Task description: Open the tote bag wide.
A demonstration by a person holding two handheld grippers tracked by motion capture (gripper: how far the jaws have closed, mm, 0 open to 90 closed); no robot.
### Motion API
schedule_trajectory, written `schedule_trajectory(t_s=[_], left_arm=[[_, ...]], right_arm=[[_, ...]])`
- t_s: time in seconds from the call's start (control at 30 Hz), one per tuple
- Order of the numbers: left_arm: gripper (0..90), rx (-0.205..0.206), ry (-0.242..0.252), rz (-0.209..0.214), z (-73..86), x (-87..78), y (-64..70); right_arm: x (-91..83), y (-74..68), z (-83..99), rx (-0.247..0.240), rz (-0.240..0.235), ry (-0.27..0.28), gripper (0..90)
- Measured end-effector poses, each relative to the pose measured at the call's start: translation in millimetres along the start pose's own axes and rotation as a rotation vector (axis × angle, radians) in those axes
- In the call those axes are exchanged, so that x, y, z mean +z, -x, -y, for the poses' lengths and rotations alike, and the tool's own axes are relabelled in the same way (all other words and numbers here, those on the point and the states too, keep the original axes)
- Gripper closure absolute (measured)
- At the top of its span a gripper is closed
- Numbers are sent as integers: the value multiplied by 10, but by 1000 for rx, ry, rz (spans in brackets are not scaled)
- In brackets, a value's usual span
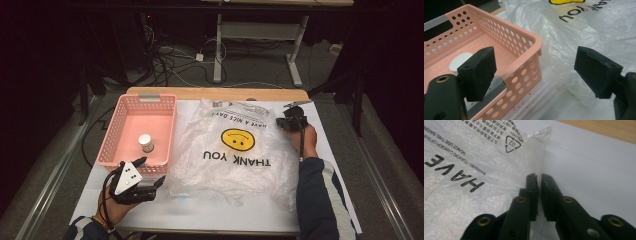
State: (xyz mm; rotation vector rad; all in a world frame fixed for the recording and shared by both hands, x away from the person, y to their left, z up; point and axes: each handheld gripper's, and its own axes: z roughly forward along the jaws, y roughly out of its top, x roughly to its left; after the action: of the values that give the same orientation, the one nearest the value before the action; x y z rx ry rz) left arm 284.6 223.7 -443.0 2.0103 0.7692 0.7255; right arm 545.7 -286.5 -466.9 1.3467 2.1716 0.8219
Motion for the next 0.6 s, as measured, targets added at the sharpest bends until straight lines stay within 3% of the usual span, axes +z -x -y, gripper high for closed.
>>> schedule_trajectory(t_s=[0.27, 0.47, 0.53, 0.6], left_arm=[[172, 16, -11, 8, -16, 32, 27], [172, 20, -22, 15, -23, 35, 67], [172, 22, -21, 14, -27, 32, 71], [172, 24, -21, 14, -28, 25, 71]], right_arm=[[-93, 74, 70, 14, 40, -5, 900], [-257, 222, 202, 71, 100, -6, 900], [-312, 236, 246, 52, 133, -2, 900], [-345, 254, 298, 52, 128, -10, 900]])
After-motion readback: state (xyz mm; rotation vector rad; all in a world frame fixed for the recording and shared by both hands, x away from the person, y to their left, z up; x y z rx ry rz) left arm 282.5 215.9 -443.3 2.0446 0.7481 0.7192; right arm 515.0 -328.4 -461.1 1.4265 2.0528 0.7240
